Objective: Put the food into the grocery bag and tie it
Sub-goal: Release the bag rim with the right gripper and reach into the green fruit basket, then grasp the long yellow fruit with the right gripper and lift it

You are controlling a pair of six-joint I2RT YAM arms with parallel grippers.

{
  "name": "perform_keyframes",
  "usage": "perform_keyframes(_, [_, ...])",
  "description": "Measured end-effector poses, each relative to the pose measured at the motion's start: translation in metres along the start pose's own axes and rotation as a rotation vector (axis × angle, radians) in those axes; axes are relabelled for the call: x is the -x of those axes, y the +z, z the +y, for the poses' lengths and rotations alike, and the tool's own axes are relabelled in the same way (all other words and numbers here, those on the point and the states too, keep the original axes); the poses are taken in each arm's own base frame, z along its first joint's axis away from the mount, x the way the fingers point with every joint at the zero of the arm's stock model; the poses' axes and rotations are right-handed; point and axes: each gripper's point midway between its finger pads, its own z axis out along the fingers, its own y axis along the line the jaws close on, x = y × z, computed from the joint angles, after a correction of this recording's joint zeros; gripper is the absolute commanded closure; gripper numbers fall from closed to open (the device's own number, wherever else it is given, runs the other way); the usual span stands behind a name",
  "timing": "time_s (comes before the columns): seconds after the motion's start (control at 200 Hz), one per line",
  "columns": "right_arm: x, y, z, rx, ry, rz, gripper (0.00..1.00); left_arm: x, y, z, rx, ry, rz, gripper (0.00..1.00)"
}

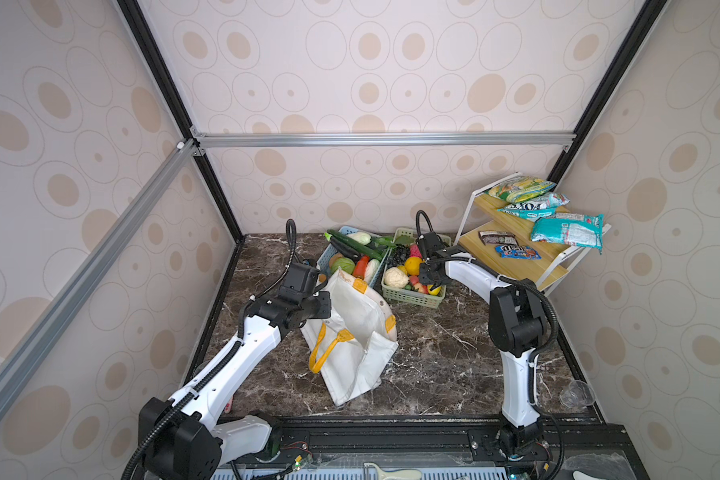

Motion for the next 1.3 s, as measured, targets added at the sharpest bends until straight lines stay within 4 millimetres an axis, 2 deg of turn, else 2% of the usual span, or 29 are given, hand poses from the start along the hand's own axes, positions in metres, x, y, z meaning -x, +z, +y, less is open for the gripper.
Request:
perform_keyframes(0.27, [0.000,-0.001,0.001,0.010,0.001,0.002,0.59,0.000,-0.001,0.000,-0.002,-0.001,-0.004,0.95])
perform_keyframes(0.415, [0.003,-0.011,0.004,0.042,0.004,-0.002,0.59,-0.001,0.000,0.000,-0.001,0.000,-0.002,0.95])
perform_keyframes(0.52, [0.012,-0.029,0.006,0.079,0.015,-0.029,0.59,-0.001,0.000,0.001,-0.001,-0.001,-0.002,0.95])
perform_keyframes(0.8, [0.041,-0.098,0.008,0.215,0.052,-0.148,0.58,-0.001,0.000,0.001,-0.001,-0.001,-0.003,0.94])
perform_keyframes(1.03, [0.036,-0.124,0.017,0.329,0.050,-0.158,0.58,-0.001,0.000,0.001,0.000,0.000,-0.003,0.95])
perform_keyframes(1.3, [0.026,-0.156,0.040,0.539,0.063,-0.155,0.57,-0.001,0.000,0.001,0.000,-0.001,-0.002,0.94])
